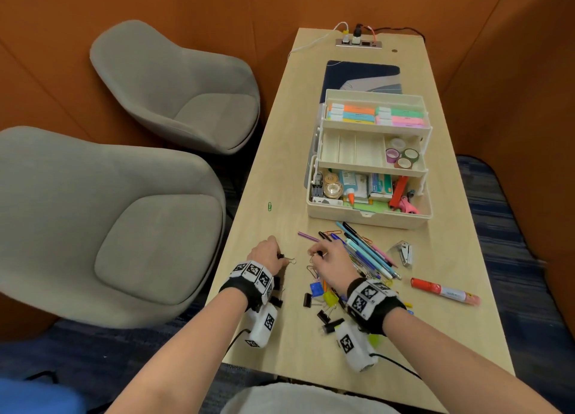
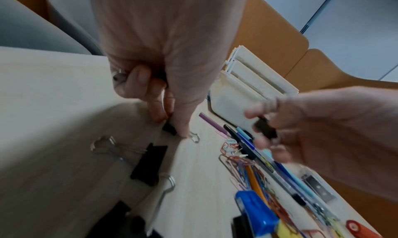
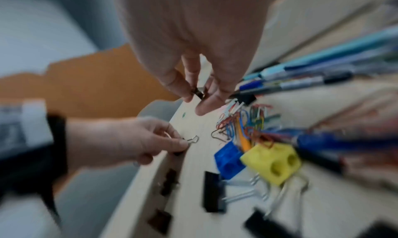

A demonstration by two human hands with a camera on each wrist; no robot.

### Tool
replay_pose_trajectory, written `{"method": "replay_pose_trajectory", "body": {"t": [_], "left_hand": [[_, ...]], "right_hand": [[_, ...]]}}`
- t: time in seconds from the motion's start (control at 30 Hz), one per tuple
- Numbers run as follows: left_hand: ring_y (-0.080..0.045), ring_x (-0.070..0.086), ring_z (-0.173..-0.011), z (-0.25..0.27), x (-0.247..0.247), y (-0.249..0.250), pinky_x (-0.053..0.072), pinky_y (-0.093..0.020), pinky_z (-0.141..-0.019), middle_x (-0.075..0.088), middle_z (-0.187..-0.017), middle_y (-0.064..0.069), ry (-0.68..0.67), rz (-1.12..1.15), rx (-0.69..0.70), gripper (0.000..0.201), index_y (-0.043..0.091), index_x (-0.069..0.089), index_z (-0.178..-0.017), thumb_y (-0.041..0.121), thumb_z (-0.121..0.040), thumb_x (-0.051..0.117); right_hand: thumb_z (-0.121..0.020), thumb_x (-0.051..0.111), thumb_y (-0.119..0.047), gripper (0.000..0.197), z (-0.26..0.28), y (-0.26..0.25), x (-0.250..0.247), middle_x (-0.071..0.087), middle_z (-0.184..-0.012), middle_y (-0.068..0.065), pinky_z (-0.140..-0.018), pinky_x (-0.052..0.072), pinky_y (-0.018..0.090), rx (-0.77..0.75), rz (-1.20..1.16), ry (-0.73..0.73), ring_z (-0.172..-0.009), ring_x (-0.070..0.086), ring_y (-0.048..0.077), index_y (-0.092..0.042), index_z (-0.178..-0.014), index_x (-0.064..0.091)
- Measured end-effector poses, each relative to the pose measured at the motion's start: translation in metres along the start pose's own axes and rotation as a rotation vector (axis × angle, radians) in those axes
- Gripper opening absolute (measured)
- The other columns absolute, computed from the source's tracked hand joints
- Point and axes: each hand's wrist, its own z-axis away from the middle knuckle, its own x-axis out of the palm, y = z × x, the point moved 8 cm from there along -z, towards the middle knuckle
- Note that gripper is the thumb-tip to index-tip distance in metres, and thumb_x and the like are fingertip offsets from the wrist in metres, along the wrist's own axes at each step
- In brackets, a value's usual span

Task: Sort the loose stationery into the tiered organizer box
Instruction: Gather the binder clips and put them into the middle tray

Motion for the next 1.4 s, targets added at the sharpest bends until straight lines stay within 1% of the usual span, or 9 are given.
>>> {"method": "replay_pose_trajectory", "body": {"t": [0.1,0.17,0.27,0.4,0.6,0.73,0.97,1.17,1.4], "left_hand": [[-0.023,0.058,-0.087,-0.001,-0.003,0.001,0.046,-0.033,-0.073,0.061,-0.099,-0.007,-0.024,0.092,0.018,0.031,0.013,0.048,-0.093,0.032,-0.082,0.071],[-0.021,0.056,-0.081,0.0,-0.005,0.0,0.046,-0.031,-0.071,0.062,-0.095,-0.005,-0.026,0.164,0.022,0.029,0.016,0.048,-0.087,0.027,-0.08,0.073],[-0.019,0.054,-0.079,0.006,-0.006,0.0,0.041,-0.026,-0.07,0.059,-0.09,-0.002,-0.058,0.283,0.056,0.018,0.015,0.052,-0.097,0.022,-0.086,0.065],[-0.021,0.055,-0.094,0.016,-0.009,-0.011,0.04,-0.025,-0.076,0.057,-0.1,-0.002,-0.141,0.449,-0.038,0.021,0.01,0.059,-0.111,0.018,-0.096,0.047],[-0.009,0.041,-0.057,0.033,-0.001,-0.026,0.035,-0.022,-0.05,0.047,-0.072,-0.001,-0.212,0.672,-0.265,0.025,0.001,0.061,-0.111,0.012,-0.095,0.045],[-0.015,0.043,-0.062,0.036,0.003,-0.022,0.034,-0.027,-0.056,0.044,-0.069,0.002,-0.167,0.457,-0.142,0.044,0.013,0.049,-0.077,0.054,-0.094,0.043],[-0.025,0.06,-0.097,0.042,0.012,-0.024,0.046,-0.032,-0.076,0.061,-0.106,-0.005,-0.06,-0.131,-0.081,0.062,0.013,0.052,-0.107,0.068,-0.078,0.057],[-0.026,0.06,-0.101,0.041,0.02,-0.018,0.047,-0.031,-0.077,0.061,-0.109,-0.009,-0.136,-0.19,-0.099,0.054,0.01,0.056,-0.11,0.057,-0.084,0.058],[-0.028,0.063,-0.103,0.036,0.019,-0.006,0.048,-0.03,-0.079,0.059,-0.097,-0.012,-0.236,-0.166,-0.115,0.033,0.001,0.059,-0.11,0.029,-0.094,0.051]], "right_hand": [[-0.084,0.043,0.007,0.016,0.01,0.02,0.01,0.047,-0.067,0.012,-0.04,0.035,0.02,0.282,-0.581,-0.099,-0.044,0.044,0.013,-0.002,-0.074,0.052],[-0.08,0.044,0.004,0.015,0.019,0.025,0.025,0.041,-0.064,0.008,-0.041,0.029,0.023,0.391,-0.686,-0.204,-0.047,0.036,0.015,-0.007,-0.07,0.045],[-0.08,0.059,-0.019,0.012,0.028,0.015,0.035,0.05,-0.083,0.001,-0.054,0.038,0.026,0.16,-0.024,-0.343,-0.066,0.046,0.017,-0.017,-0.087,0.05],[-0.086,0.055,-0.013,0.029,0.042,0.005,0.054,0.047,-0.107,0.007,-0.067,0.039,0.032,-0.249,0.744,-0.447,-0.079,0.046,0.022,-0.017,-0.113,0.046],[-0.094,0.051,-0.016,0.021,0.041,0.003,0.054,0.049,-0.109,0.013,-0.066,0.043,0.037,-0.355,0.878,-0.439,-0.079,0.051,0.027,-0.008,-0.112,0.043],[-0.097,0.044,-0.021,0.022,0.039,-0.002,0.05,0.05,-0.113,0.014,-0.066,0.037,0.032,-0.374,0.842,-0.39,-0.092,0.055,0.028,-0.007,-0.114,0.042],[-0.095,0.047,-0.028,0.015,0.023,0.013,0.011,0.05,-0.095,0.002,-0.068,0.039,0.027,0.009,0.164,-0.18,-0.08,0.049,0.015,-0.013,-0.099,0.047],[-0.094,0.05,-0.011,0.009,0.04,0.042,0.006,0.037,-0.072,0.007,-0.077,0.053,0.04,0.494,-0.991,-0.116,-0.07,0.05,0.022,-0.007,-0.085,0.05],[-0.08,0.049,-0.017,0.019,0.046,0.035,0.0,0.059,-0.085,0.018,-0.06,0.043,0.032,0.479,-1.319,-0.122,-0.065,0.057,0.026,-0.001,-0.088,0.055]]}}
